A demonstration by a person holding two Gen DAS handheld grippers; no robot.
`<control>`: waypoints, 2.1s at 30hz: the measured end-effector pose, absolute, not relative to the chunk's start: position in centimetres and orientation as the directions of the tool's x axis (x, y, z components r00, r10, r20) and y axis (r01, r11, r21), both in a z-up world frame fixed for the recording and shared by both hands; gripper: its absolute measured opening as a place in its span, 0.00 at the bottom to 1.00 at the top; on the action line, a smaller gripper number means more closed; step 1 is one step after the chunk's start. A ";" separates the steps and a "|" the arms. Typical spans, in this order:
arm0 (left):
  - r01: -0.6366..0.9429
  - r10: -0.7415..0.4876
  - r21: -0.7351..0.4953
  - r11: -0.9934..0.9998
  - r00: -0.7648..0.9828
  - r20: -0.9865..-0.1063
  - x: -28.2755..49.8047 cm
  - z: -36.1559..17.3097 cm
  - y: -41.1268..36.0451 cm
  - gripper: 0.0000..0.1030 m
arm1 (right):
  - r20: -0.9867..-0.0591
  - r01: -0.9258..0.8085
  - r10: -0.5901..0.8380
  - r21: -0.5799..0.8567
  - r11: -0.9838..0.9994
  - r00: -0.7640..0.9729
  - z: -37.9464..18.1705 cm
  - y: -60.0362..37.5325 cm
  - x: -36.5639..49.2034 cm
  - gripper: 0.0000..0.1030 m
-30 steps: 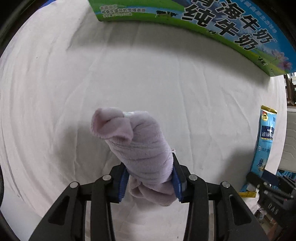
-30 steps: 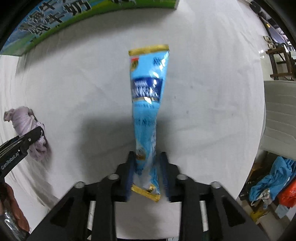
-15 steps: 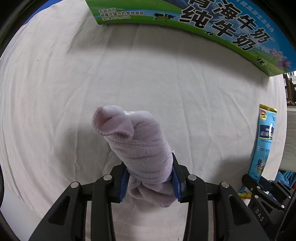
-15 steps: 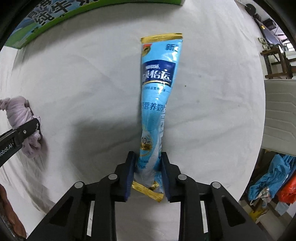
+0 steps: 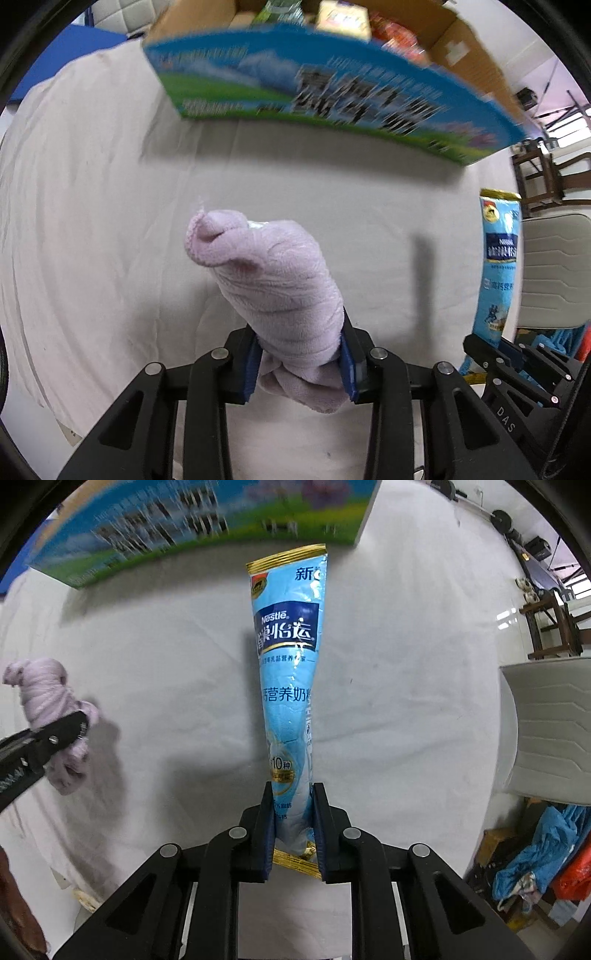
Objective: Organize soft objects
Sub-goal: 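Carry the lilac cloth and blue drink tube over the box with both tools, then lower both items into the box and open both tools to release them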
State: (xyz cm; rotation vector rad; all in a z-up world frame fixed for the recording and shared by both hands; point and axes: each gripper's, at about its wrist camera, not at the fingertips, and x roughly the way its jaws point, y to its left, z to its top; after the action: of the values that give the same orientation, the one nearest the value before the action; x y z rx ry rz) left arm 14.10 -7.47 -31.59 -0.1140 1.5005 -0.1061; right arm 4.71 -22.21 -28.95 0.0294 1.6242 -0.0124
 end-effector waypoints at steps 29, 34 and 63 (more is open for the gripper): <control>-0.076 -0.272 -0.289 0.954 0.183 -0.945 31.6 -23.7 -4.5 0.31 | -0.949 0.069 0.275 0.288 0.955 0.154 -17.7 -22.4 23.5 0.18; -0.106 -0.268 -0.281 0.954 0.126 -0.955 34.3 -26.2 -3.2 0.31 | -0.917 0.276 0.365 0.396 0.876 0.160 -21.9 -22.6 25.8 0.18; -0.106 -0.248 -0.236 0.966 -0.125 -0.961 39.3 -32.5 -2.6 0.39 | -0.859 0.495 0.506 0.474 0.729 0.078 -33.6 -20.0 31.9 0.20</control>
State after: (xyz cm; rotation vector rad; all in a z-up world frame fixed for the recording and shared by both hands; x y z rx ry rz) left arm 39.28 -2.64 -32.49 -0.2687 1.6985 -0.1247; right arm 31.88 -19.97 -33.64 0.8419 1.5520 0.0100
